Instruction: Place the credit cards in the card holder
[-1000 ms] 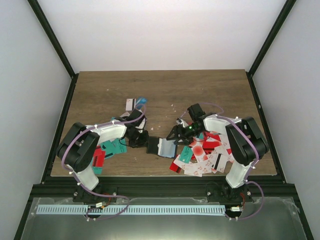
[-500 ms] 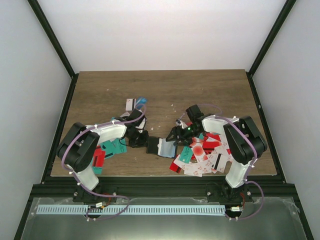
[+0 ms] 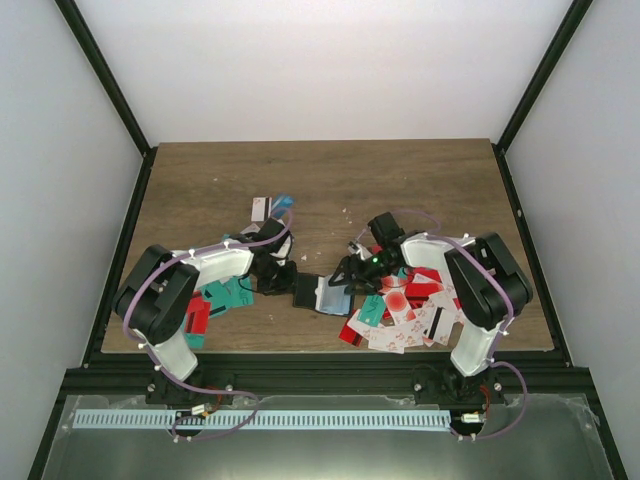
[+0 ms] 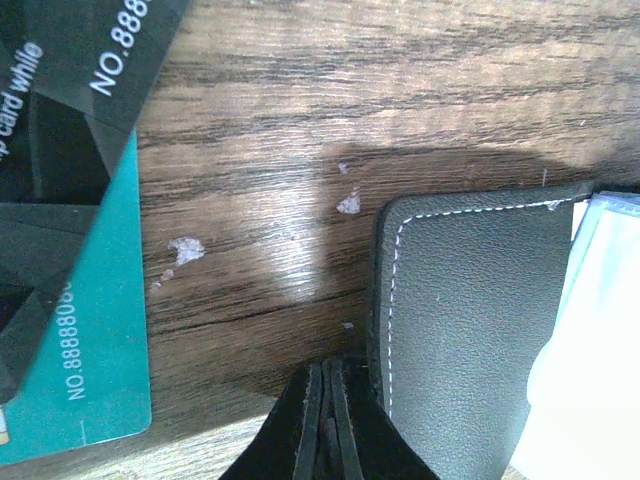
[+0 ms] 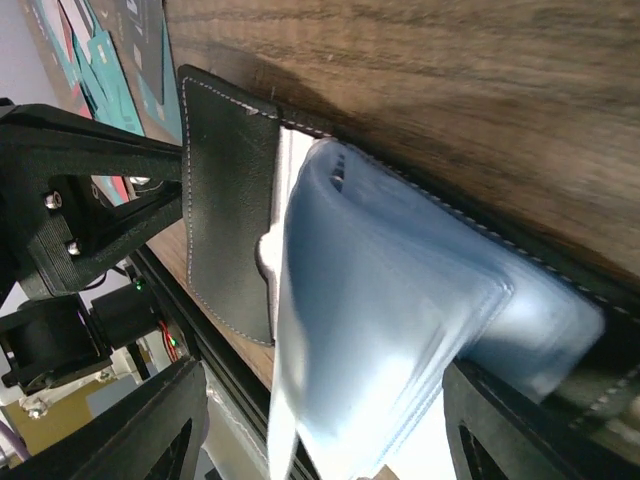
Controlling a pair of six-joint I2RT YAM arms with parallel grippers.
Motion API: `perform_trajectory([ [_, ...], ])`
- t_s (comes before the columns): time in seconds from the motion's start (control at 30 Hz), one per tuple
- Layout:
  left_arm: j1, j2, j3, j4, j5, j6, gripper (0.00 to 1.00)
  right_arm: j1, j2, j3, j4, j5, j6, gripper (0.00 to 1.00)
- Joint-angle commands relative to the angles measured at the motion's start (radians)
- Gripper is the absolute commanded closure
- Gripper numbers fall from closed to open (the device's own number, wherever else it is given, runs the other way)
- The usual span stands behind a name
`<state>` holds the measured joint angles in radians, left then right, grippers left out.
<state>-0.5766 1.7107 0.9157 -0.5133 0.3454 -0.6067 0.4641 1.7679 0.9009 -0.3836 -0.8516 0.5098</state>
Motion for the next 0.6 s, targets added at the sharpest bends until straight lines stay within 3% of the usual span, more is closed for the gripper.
perform_trajectory([
  [0.0,0.0,0.025,-0.004,-0.056,-0.048,0.015,0.96,0.033,0.009,0.035,0.0,-0.001,0.007,0.34],
  [0.57,0.0,0.029,0.002,-0.051,-0.049,0.021,0.96,0.085,0.002,0.17,-0.198,0.146,-0.049,0.34],
])
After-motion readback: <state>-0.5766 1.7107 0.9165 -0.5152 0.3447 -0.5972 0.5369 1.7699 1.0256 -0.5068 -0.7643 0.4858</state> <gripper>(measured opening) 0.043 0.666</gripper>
